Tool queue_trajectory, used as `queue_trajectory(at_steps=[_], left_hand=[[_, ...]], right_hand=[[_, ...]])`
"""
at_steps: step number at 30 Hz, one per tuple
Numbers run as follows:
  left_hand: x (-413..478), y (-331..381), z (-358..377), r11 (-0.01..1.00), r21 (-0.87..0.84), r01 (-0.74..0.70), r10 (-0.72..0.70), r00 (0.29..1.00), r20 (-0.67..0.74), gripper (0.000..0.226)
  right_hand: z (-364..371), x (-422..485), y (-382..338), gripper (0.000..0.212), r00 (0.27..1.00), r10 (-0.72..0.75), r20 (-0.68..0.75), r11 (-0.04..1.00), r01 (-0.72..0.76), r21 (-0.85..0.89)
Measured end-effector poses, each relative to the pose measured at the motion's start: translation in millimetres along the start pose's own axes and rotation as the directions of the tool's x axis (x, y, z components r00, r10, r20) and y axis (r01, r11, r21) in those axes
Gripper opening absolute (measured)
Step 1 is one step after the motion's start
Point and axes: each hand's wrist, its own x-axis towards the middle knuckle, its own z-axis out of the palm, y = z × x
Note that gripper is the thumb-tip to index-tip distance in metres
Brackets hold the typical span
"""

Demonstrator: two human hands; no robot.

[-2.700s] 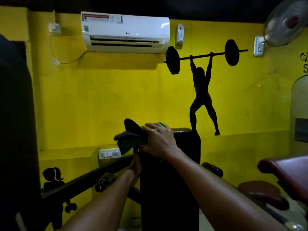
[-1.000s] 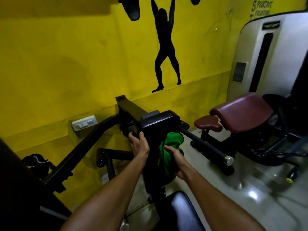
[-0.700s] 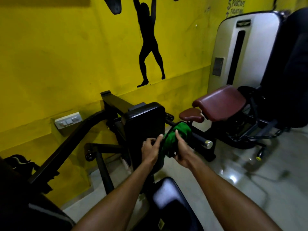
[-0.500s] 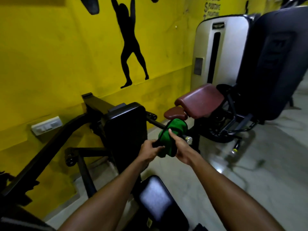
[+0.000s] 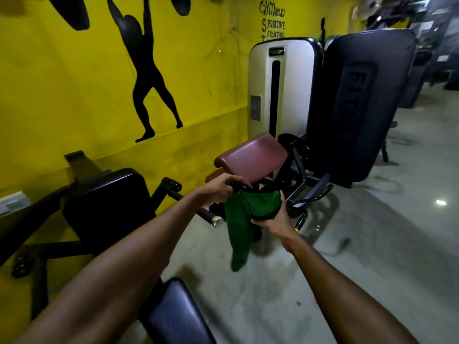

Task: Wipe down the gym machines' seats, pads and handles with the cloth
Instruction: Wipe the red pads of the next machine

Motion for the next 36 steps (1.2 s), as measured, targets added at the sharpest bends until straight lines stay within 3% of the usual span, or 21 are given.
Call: queue_trajectory(at_steps=[2, 5, 8, 13, 16, 18, 20, 22, 26, 30, 33, 36], left_hand=[[22.0, 17.7, 7.0, 0.997, -0.073, 0.007, -0.002, 0.998, 0.066, 0.057], [47.2, 26.3, 12.6, 0.934, -0.355, -0.037, 0.002, 0.995, -0.098, 0.048], [68.8, 17.8, 22.7, 0.831, -0.555, -0.05, -0.146, 0.941, -0.304, 0.052], [104.2, -21.6, 57.2, 0.838, -0.503, 0.212, -0.344, 0.92, -0.186, 0.072], [139.1, -36.7, 68.3, 0.702, -0.711, 0.049, -0.387, 0.864, -0.322, 0.074], [163.6, -48.1, 67.6, 0.631, -0.776, 0.018, -0.392, 0.871, -0.298, 0.083], [179.8, -55.5, 64.3, 0.718, -0.681, 0.143, -0.363, 0.911, -0.193, 0.089], [203.0, -68.1, 57.0, 0.765, -0.616, 0.188, -0.359, 0.918, -0.166, 0.072], [247.5, -83.0, 29.1, 0.636, -0.771, 0.028, -0.382, 0.88, -0.283, 0.037], [287.8, -95.3, 0.2, 0.636, -0.77, -0.046, -0.37, 0.858, -0.357, 0.048], [314.9, -104.9, -19.3, 0.826, -0.564, 0.007, -0.29, 0.863, -0.414, 0.058], [347.3, -115.0, -41.0, 0.902, -0.42, 0.104, -0.309, 0.834, -0.458, 0.045]], right_hand=[[-23.3, 11.1, -4.2, 0.08, 0.997, 0.061, 0.048, 0.978, -0.069, 0.198], [-55.7, 24.4, -6.1, 0.05, 0.972, 0.115, 0.207, 0.931, -0.178, 0.318], [-78.5, 44.5, -6.3, 0.043, 0.968, 0.122, 0.221, 0.92, -0.193, 0.34], [-89.3, 102.3, -4.5, 0.049, 0.977, 0.172, 0.128, 0.902, -0.208, 0.379], [-96.8, 143.4, 7.3, 0.043, 0.954, 0.276, 0.12, 0.867, -0.301, 0.397], [-101.4, 174.3, 16.0, 0.05, 0.93, 0.339, 0.144, 0.841, -0.368, 0.396], [-103.0, 209.6, 24.4, 0.078, 0.929, 0.341, 0.142, 0.83, -0.369, 0.417], [-105.1, 248.4, 29.1, 0.098, 0.932, 0.326, 0.161, 0.814, -0.363, 0.453], [-104.8, 284.7, 15.2, 0.126, 0.936, 0.33, 0.121, 0.877, -0.352, 0.327], [-108.0, 332.2, 12.2, 0.106, 0.916, 0.337, 0.216, 0.89, -0.385, 0.243], [-105.7, 367.0, 7.8, 0.079, 0.87, 0.251, 0.425, 0.93, -0.339, 0.145], [-98.3, 409.3, 9.4, 0.054, 0.848, 0.205, 0.489, 0.977, -0.151, -0.148]])
